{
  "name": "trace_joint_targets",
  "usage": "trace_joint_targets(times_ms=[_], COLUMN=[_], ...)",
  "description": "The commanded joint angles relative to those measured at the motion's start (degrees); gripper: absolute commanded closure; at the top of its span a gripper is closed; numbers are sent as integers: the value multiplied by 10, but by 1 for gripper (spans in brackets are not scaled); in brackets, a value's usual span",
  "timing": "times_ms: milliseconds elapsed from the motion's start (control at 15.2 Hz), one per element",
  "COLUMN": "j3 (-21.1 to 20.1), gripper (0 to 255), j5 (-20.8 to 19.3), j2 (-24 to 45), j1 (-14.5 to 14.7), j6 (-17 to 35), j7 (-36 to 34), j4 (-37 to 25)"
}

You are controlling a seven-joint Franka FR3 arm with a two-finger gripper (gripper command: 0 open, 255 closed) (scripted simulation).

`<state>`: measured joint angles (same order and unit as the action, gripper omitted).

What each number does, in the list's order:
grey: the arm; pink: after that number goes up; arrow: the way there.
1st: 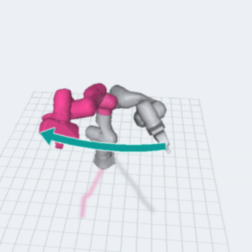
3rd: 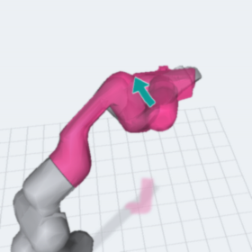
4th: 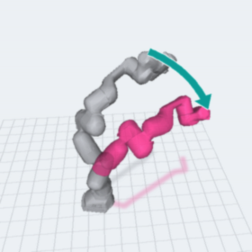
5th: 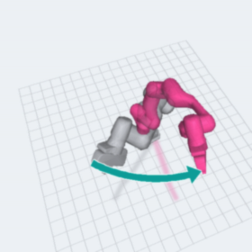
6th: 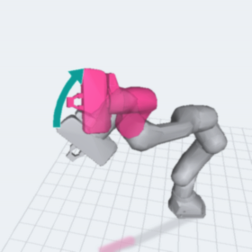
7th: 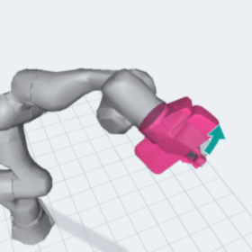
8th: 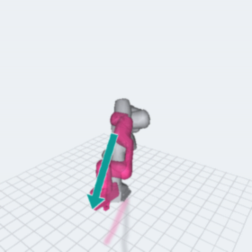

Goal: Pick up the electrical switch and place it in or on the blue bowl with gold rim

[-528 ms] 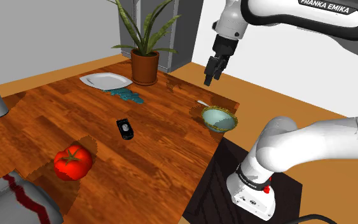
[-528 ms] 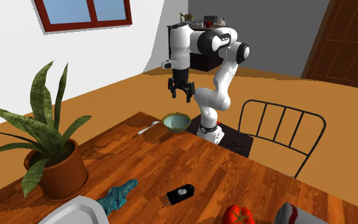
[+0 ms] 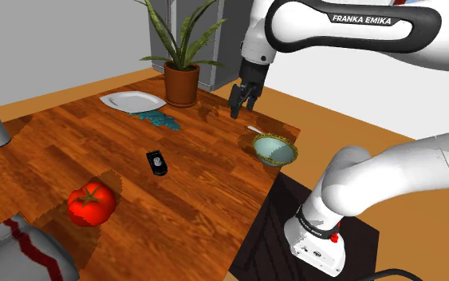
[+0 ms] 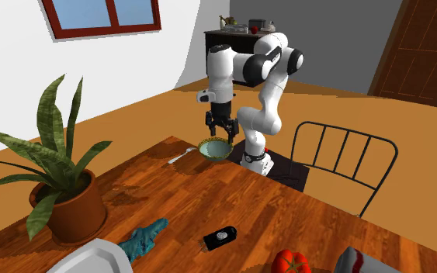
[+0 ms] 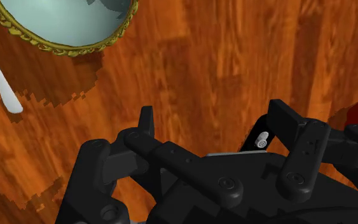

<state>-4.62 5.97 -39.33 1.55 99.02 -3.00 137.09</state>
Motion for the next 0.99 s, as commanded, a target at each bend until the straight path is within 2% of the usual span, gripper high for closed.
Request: trace_joint_targets(times_ms=[0,462,924], j3=[-19,-78,-125], gripper=[0,0,0], j5=[8,14,-16], j2=[32,166,321], j1=[2,5,6], j6=[27,120,189], j7=[-24,-106,-197], j4=[-4,-41,-116])
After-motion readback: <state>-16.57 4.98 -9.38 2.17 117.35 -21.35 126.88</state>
